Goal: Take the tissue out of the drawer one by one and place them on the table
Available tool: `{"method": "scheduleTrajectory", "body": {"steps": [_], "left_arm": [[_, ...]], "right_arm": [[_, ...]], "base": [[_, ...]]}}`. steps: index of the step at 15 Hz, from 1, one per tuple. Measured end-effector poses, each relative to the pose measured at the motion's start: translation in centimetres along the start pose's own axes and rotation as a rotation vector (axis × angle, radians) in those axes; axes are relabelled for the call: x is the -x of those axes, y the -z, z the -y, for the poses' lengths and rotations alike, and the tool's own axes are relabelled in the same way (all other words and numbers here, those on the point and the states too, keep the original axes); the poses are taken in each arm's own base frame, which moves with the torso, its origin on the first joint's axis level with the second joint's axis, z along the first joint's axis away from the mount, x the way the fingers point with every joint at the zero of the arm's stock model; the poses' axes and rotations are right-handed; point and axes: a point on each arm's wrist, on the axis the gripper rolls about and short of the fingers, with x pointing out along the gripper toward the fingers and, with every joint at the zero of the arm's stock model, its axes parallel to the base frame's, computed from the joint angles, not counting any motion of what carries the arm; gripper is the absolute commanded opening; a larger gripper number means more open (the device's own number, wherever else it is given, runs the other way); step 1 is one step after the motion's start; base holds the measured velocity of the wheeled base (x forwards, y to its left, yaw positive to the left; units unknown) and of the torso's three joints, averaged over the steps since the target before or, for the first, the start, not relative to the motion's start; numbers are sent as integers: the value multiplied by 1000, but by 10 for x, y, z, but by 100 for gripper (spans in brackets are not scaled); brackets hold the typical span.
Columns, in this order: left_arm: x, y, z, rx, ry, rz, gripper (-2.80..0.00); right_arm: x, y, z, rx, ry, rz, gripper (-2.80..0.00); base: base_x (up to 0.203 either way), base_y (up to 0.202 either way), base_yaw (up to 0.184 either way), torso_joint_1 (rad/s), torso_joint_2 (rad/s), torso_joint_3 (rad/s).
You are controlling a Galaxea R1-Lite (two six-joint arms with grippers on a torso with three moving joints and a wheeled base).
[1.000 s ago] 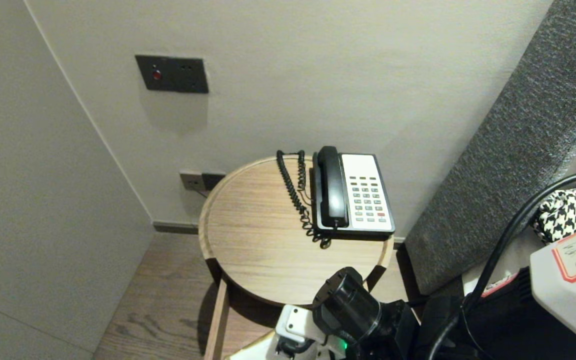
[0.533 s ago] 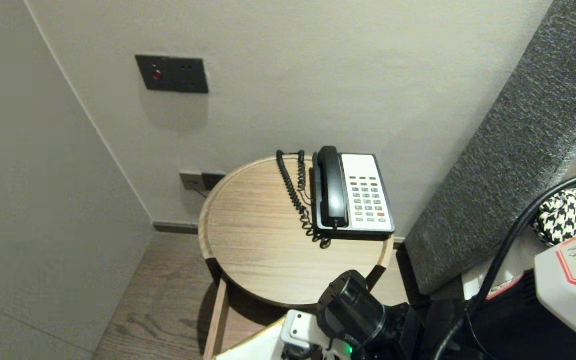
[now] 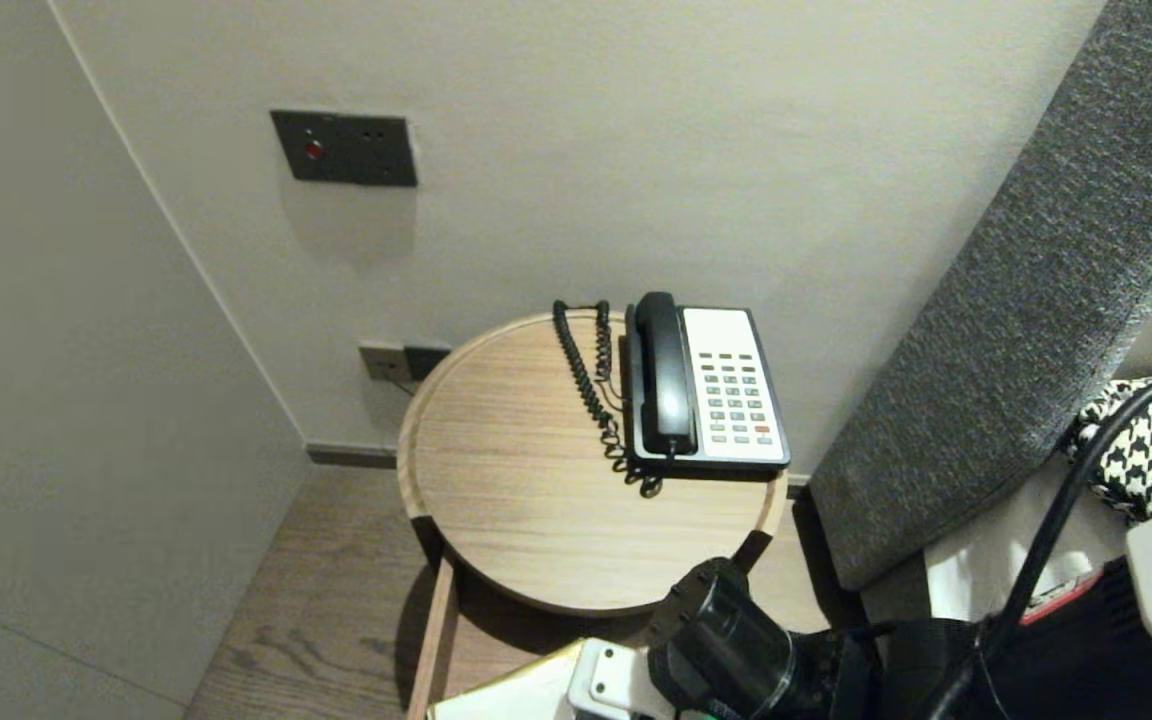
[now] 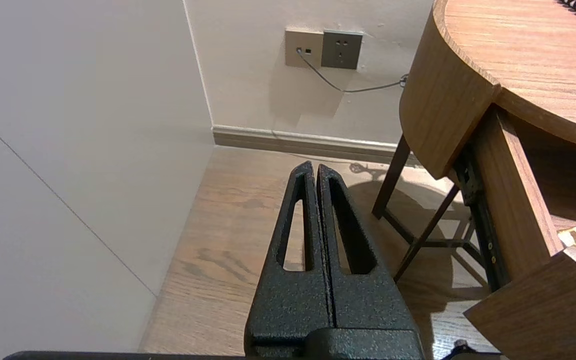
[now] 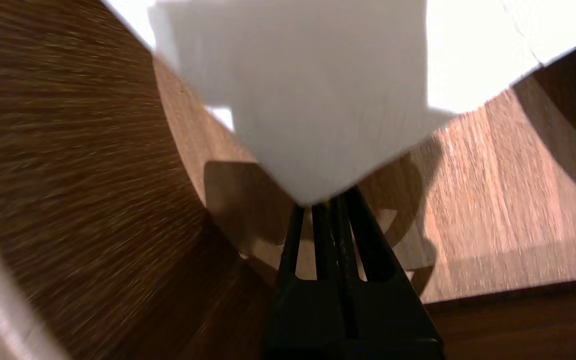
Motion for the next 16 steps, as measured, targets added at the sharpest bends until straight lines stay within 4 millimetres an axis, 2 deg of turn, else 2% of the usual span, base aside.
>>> {"method": "scheduleTrajectory", "body": {"steps": [7,11,12,16], "left_arm": [[0,0,0,0,0,0,-280],[0,0,0,0,0,0,-280],[0,0,0,0,0,0,-280],[0,0,0,0,0,0,-280]], "right_arm": [[27,21,-6,-15,5,-23,-280],[34,21,-6,-48,13,-4,-280],[36,18,-5,-53,21,11,0],[46,8,-5,-49,36,59,0]], "base": [[0,0,0,0,0,0],[0,0,0,0,0,0],[0,0,0,0,0,0],[0,0,0,0,0,0]]}}
